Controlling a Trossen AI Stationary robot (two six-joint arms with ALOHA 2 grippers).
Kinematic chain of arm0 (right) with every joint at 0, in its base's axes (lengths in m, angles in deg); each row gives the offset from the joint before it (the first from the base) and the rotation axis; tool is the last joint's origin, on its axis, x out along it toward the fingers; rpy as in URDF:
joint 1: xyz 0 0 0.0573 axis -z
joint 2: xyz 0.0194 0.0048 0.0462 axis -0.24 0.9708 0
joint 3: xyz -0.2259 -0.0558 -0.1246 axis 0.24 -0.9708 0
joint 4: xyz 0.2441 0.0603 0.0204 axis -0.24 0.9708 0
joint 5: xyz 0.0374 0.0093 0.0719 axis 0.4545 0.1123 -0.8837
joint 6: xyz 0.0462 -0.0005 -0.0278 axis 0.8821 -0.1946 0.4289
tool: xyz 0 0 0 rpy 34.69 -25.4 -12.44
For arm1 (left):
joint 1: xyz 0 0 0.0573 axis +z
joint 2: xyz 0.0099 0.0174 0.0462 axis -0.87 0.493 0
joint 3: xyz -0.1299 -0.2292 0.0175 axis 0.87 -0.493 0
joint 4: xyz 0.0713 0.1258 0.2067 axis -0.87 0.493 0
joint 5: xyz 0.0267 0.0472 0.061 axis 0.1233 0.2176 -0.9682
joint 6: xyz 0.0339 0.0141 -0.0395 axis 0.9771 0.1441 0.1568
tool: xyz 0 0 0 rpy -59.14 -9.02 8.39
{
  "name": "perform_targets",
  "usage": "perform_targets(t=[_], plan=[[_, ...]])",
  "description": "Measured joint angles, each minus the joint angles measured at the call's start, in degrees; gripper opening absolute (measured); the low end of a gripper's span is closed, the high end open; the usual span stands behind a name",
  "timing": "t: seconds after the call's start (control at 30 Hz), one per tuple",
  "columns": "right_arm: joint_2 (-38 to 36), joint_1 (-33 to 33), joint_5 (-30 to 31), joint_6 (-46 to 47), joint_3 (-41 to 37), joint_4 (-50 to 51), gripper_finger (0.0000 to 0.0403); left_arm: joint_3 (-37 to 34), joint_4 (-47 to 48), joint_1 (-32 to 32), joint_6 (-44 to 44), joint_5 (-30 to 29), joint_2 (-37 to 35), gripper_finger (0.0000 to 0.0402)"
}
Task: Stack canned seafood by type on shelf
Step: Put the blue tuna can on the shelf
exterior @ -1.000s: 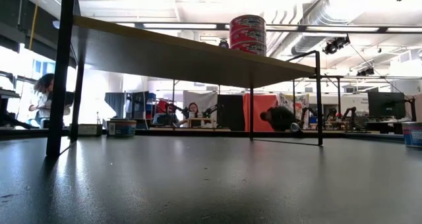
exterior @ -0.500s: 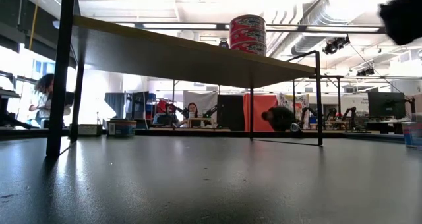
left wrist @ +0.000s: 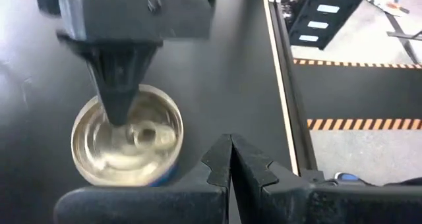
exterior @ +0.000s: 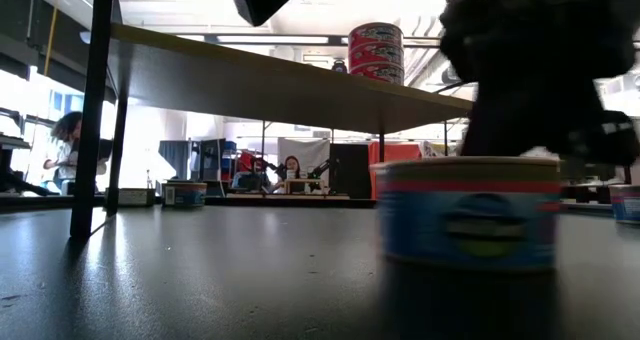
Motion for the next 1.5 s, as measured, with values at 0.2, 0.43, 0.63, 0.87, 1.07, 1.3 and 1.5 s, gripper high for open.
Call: perform_targets(t=[0.2,0.43,0.63,0.87,1.07,1.3,1.5], plan=[[-4.67,-0.18,-0.36,-3.23,0.03,-0.33,0.0000,0.00,1.46,-0.07,0.00,-0.42,0.00,0.0000],[-8.43,-3.25,0.23,0.82,0.01,10.26,0.0000,0.00,9.44,-0.25,-3.32,-8.33,1.27,0.0000],[-6.21,-3.94,0.15,6.73,-0.01,12.72,0.0000,0.06,7.43,0.34,-2.99,-9.71,4.40,0.0000],[-1.27,-2.77,-1.60,10.38,0.06,9.59,0.0000,0.13,7.19,0.63,-6.29,-10.13,6.91,0.0000],[0.39,-1.67,-1.66,10.37,0.06,7.24,0.0000,0.07,7.46,0.64,-6.43,-11.37,6.75,0.0000],[0.40,-0.20,-1.63,10.33,0.07,8.03,0.0000,-0.07,8.60,0.58,-5.50,-14.06,6.05,0.0000],[0.40,-0.03,-1.30,10.33,0.10,7.66,0.0000,-0.04,9.93,0.87,-4.86,-15.95,5.26,0.0000]])
